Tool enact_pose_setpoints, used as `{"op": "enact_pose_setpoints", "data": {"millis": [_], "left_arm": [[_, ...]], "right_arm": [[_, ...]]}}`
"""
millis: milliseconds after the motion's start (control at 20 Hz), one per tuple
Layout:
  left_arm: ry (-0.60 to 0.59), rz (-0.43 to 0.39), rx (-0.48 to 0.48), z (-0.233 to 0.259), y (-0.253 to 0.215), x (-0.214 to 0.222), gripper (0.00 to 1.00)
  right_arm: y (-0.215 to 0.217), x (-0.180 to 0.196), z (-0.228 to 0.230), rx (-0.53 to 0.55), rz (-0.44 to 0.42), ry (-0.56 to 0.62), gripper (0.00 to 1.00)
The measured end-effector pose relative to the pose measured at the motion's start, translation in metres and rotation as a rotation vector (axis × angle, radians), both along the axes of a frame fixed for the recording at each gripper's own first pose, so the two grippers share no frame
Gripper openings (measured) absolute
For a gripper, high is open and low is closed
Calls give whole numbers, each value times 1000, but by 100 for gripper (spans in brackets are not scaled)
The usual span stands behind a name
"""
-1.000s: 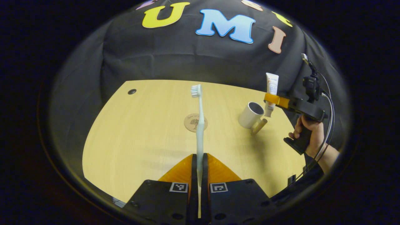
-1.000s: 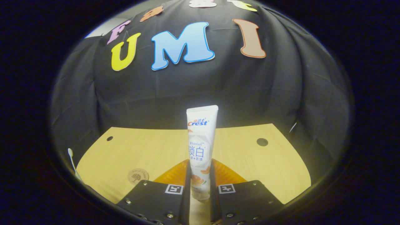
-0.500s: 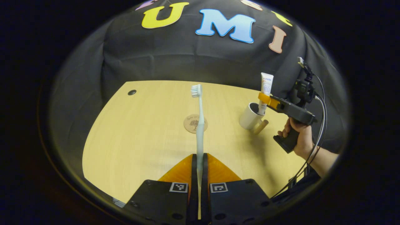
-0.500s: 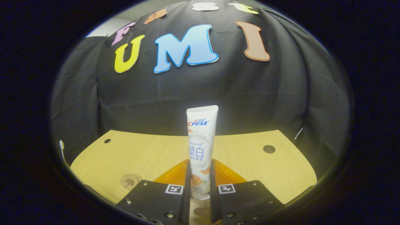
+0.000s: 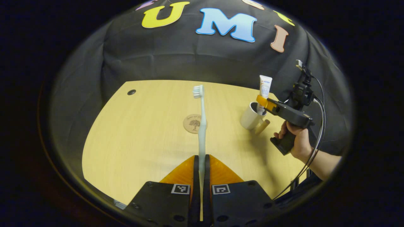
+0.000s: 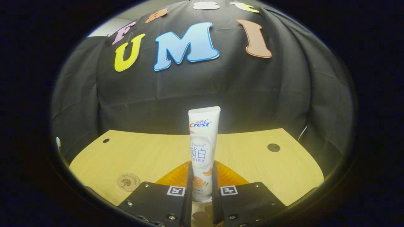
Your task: Put the toothbrush and toothpaste on the desktop into the cup, then pick up the cup and place it on the coaster on the desktop.
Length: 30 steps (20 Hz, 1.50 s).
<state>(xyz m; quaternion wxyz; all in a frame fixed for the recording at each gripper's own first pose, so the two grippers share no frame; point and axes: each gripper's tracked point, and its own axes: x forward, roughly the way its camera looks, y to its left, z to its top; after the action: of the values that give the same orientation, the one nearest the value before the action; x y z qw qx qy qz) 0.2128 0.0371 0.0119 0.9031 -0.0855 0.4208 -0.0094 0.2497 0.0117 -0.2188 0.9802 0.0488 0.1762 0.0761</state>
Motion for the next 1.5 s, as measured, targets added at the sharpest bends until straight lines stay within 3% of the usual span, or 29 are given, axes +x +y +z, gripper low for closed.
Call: {"op": "enact_pose_setpoints", "data": {"millis": [400,450,550,700,1500], "left_arm": [[23,-4,-14,2,-2,-1,12],[25,-4,-15,4,0,0,12],[28,-6,-14,4,-3,0,11],[31,-11,-14,3,-4,1,11],[2,-48,-13,2,-25,18,12]], "right_arm": [[4,-1,-18,2,10,36,33],[6,-1,-19,2,12,38,40],[8,-4,-24,-7,18,46,32],[8,-6,-21,-9,16,40,41],[-9,2,-11,-31,-35,11,39]]}}
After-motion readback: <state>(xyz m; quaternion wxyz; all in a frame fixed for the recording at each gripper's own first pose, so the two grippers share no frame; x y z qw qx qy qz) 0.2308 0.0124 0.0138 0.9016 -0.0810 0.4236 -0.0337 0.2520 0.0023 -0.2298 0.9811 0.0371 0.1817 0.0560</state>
